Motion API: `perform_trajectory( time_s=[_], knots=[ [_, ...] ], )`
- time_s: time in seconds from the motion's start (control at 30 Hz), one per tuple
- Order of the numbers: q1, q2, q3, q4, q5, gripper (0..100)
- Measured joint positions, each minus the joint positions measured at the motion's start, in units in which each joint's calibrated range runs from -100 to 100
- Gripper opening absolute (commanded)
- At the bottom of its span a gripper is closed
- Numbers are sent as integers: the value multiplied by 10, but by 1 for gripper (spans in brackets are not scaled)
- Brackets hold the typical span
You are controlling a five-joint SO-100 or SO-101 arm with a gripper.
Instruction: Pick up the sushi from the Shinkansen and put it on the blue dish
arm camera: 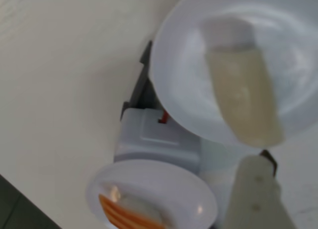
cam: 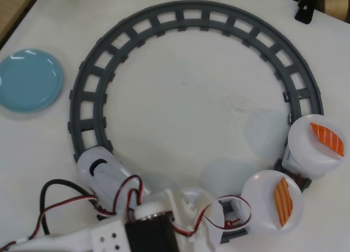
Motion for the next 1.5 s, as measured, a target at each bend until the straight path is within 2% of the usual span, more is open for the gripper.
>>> perform_trajectory(
  time_s=[0.37,0.6,0.97,1.5],
  knots=[
    [30,98,2,-36,53,27],
    [29,102,9,-32,55,27],
    [-28,102,15,39,55,27],
    [-70,102,92,42,55,24]
  ],
)
